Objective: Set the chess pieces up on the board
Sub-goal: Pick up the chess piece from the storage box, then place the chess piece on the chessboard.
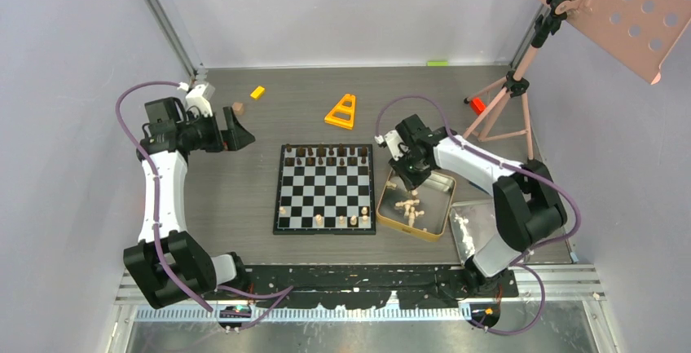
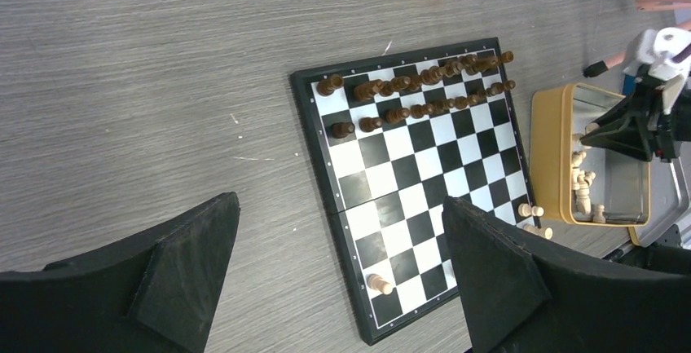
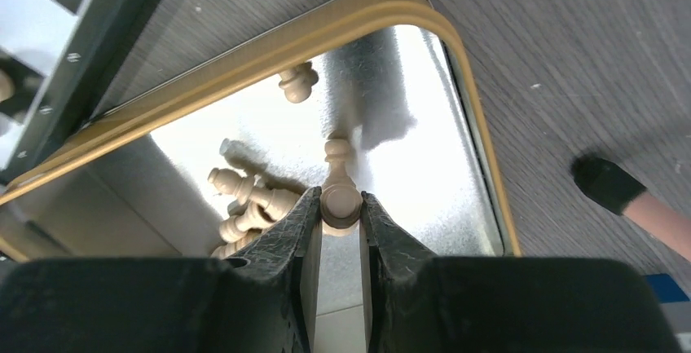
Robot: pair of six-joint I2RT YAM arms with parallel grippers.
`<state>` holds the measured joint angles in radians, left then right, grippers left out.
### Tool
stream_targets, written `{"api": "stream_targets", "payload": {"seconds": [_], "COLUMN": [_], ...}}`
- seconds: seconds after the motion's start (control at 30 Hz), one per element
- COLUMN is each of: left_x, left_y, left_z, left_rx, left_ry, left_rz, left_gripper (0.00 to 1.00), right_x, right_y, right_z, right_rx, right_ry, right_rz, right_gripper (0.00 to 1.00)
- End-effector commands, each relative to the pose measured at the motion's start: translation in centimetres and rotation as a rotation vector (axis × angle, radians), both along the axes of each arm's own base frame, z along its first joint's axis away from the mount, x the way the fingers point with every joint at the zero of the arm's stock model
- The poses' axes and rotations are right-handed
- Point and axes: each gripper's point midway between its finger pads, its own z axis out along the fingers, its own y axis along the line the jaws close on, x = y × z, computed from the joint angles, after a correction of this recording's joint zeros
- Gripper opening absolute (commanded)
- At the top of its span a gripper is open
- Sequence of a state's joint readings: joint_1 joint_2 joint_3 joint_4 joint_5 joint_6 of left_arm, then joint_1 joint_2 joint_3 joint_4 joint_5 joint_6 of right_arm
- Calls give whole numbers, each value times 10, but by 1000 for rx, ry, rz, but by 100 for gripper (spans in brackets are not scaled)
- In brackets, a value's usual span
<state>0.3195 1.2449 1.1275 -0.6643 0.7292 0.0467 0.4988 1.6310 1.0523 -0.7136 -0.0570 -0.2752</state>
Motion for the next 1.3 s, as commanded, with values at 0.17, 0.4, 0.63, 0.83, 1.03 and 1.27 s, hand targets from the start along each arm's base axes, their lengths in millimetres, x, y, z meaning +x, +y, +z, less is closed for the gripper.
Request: {"api": "stream_targets", "payload": {"seconds": [0.17, 0.4, 0.63, 0.83, 1.03, 1.27], "left_x": [-11, -21, -26, -18, -13, -9], "left_y": [-43, -89, -140, -146, -141, -134], "left_z": [14, 18, 28, 23, 33, 42], "left_rx": [-6, 17, -105, -138, -118, -107], "left_ry": [-122, -240, -310, -275, -256, -201], "left_rz": [-213, -377, -534, -547, -513, -473], "left_gripper": [99, 99, 96, 96, 99, 100], "right_x": [22, 22, 22, 20, 6, -4], "right_y": [27, 35, 72, 121, 166, 210], "right_z": [98, 119, 162, 171, 155, 116], "right_rx": [244, 348, 637, 831, 831, 835], "right_ry": [-216, -224, -269, -266, -332, -367], "right_rz": [40, 43, 86, 208, 368, 500], "right_gripper": [5, 4, 4, 1, 1, 1]}}
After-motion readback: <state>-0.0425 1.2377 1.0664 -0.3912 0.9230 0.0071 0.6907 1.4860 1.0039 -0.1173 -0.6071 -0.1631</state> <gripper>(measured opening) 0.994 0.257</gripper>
